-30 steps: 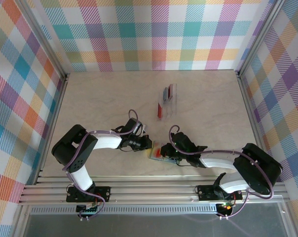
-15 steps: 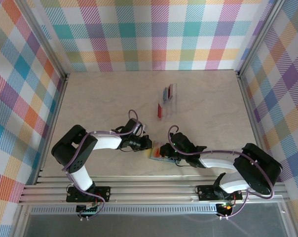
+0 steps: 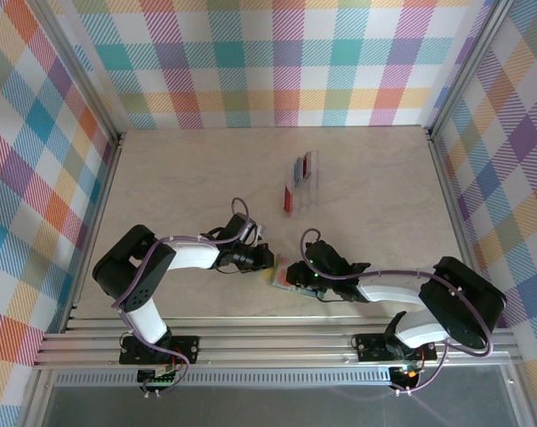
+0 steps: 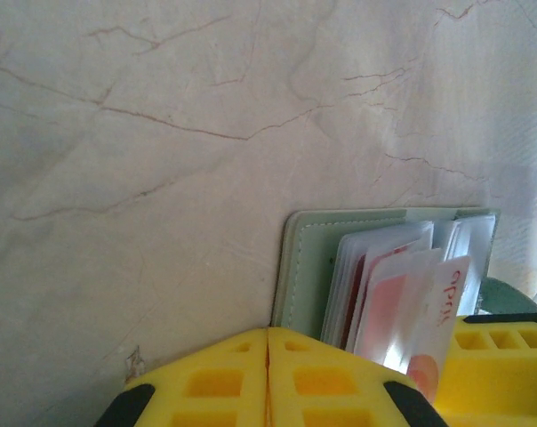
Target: Put the credit cards into the card holder
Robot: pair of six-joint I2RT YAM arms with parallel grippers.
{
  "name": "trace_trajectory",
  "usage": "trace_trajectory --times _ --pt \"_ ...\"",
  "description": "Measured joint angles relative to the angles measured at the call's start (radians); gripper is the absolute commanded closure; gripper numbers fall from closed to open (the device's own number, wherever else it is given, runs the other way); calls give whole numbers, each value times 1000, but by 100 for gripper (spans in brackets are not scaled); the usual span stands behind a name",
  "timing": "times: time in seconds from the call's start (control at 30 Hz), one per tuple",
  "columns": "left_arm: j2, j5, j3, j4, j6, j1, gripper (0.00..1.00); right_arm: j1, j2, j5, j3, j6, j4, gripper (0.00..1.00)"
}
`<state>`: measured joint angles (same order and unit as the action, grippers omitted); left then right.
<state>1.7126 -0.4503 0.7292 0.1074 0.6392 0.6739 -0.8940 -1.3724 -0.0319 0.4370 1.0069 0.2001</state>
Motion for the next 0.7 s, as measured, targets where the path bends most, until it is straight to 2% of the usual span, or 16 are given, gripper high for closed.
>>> trace_trajectory --times 0.1,0.37,0.7 --pt "0 0 0 0 0 0 91 -8 11 6 16 -8 -32 51" --pt "0 2 0 0 0 0 91 -24 33 16 44 -34 -119 38" --pt "0 2 0 0 0 0 91 -55 16 16 108 -88 -218 35"
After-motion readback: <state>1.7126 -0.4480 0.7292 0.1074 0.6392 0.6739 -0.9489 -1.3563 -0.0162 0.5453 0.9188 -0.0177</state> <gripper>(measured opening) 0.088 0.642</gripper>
